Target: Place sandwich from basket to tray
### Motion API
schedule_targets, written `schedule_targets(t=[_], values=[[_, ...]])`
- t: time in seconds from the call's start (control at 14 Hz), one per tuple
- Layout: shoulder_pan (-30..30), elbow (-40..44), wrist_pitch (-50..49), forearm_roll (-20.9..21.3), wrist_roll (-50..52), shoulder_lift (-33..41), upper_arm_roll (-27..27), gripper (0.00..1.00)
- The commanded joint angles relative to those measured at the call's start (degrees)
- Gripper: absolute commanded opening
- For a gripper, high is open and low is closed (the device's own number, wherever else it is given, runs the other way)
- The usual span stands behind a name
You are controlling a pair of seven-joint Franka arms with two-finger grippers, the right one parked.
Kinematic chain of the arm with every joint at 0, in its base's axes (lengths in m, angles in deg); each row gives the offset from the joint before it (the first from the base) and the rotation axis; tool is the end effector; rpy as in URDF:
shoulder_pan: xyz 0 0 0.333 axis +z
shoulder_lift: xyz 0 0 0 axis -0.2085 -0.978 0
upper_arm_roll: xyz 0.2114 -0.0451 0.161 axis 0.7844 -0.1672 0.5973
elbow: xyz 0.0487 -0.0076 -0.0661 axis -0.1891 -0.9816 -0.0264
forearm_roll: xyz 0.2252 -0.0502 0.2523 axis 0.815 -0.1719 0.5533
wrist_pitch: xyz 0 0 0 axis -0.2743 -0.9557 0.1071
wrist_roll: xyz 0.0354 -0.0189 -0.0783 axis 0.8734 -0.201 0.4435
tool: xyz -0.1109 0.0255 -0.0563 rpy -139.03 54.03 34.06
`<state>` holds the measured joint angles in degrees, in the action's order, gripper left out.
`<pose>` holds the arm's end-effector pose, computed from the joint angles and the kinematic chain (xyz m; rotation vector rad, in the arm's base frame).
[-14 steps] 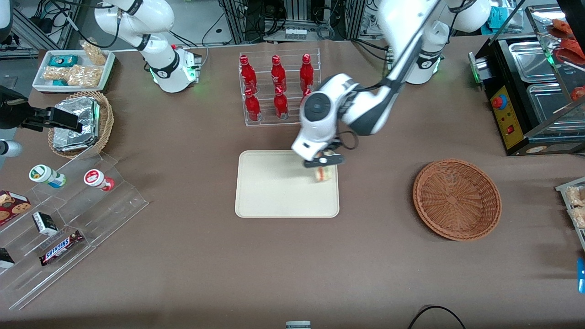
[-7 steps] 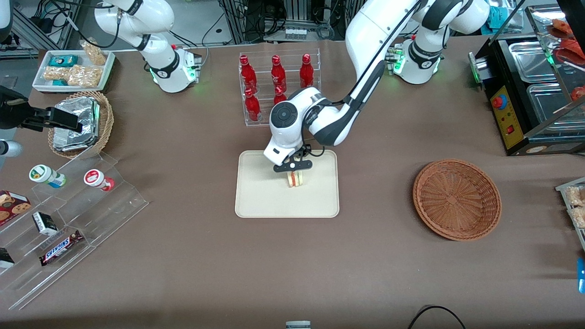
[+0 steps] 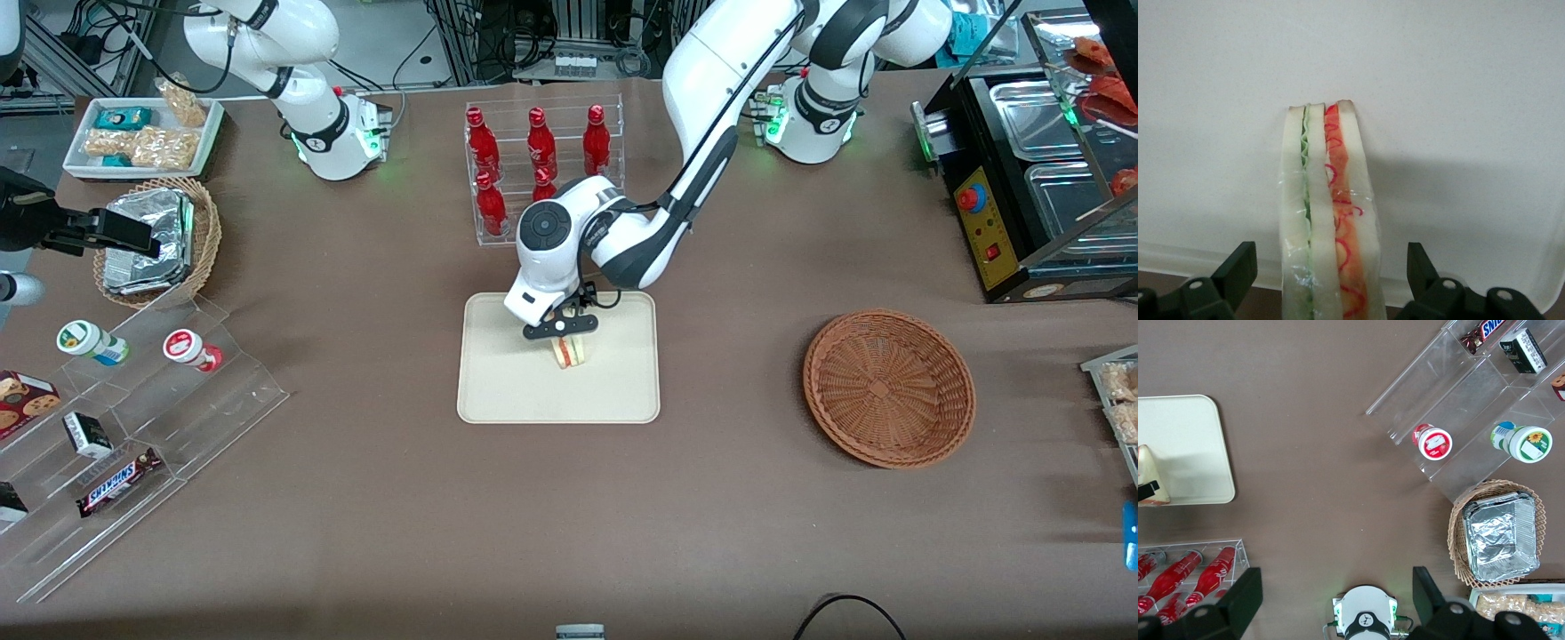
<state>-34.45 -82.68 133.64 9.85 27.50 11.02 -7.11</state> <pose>0.4022 -0.4964 0.2092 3.1237 0.2464 -0.0927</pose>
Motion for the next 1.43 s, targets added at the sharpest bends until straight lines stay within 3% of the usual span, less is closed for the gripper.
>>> schedule_targets(t=[0.0,0.36,0.79,1.07,1.36], values=[[0.3,1.7,-6.7,0.6,0.7,3.2,0.9,1.00],[4.5,1.3,-19.5,0.3,-6.2,13.4,2.8,1.00],[18.5,0.0,-39.6,-0.6,-20.4,27.7,2.8,1.00],[28.8,0.4,-50.4,-0.5,-31.9,33.4,2.9,1.00],[35.5,0.5,-55.6,-0.5,-40.4,37.9,2.9,1.00]])
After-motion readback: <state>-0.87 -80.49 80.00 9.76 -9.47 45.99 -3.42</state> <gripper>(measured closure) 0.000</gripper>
